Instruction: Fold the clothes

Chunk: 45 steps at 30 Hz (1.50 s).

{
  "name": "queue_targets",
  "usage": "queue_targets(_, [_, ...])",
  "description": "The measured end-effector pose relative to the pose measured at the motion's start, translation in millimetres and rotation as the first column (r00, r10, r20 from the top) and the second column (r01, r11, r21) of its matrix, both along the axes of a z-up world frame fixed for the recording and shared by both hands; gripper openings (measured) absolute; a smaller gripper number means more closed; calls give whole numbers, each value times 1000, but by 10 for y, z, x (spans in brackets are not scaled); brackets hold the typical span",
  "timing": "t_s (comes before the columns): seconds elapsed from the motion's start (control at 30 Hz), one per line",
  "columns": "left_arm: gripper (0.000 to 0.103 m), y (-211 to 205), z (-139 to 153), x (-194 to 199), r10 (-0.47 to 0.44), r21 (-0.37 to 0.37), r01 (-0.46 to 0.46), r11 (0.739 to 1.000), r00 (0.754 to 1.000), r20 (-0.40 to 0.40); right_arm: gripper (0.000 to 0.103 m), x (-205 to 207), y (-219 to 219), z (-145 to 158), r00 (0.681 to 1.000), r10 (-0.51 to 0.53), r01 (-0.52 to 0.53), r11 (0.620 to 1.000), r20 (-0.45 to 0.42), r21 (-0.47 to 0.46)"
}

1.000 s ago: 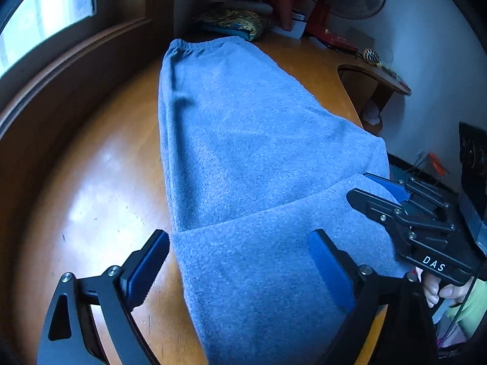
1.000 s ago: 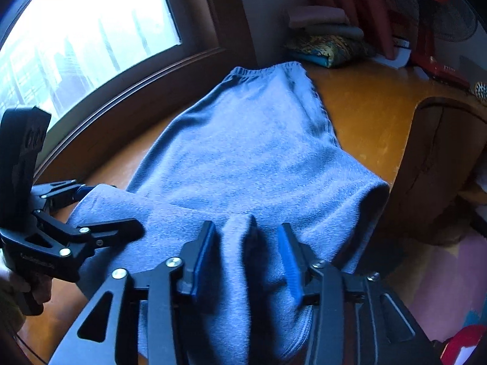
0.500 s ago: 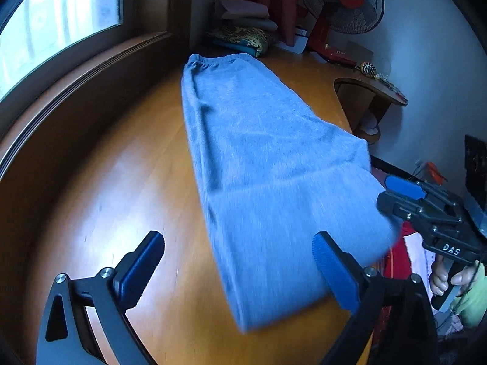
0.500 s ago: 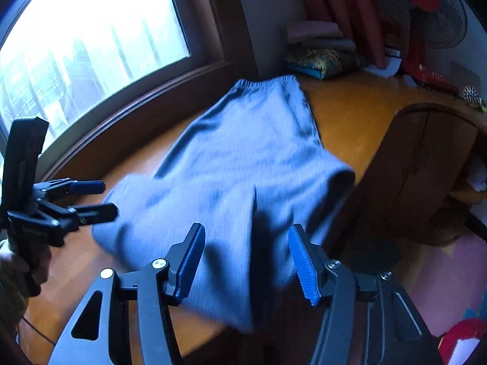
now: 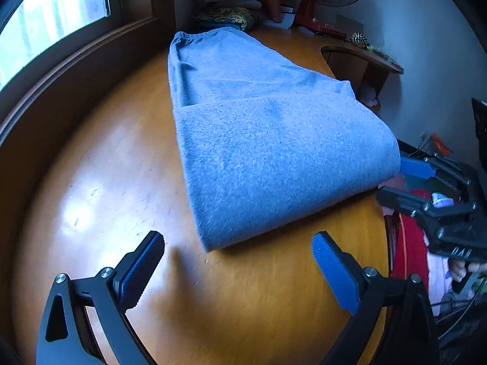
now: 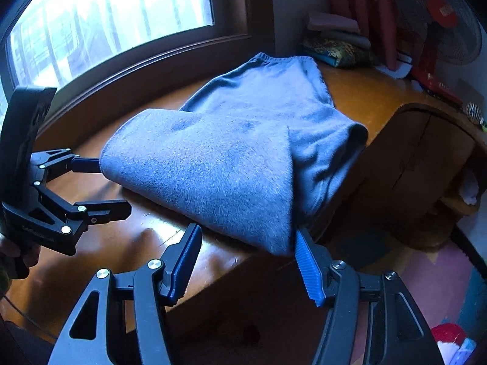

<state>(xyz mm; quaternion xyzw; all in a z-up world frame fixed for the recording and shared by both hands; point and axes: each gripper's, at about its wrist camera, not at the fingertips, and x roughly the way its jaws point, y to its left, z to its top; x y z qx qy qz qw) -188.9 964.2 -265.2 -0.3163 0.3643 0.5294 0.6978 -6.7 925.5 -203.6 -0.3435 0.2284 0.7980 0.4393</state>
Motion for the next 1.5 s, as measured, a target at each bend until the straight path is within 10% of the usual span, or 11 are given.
queue_targets(0.93, [97,57,-57,172,-73,-3,73,997,997,-15,50,-123,41,-52,987,162,-162,987,4,-9])
queue_targets(1.5, [97,-170,427,73,-150,-50,150,987,989,14,46,157,-279,362,972,228,-231,972,-59,-53])
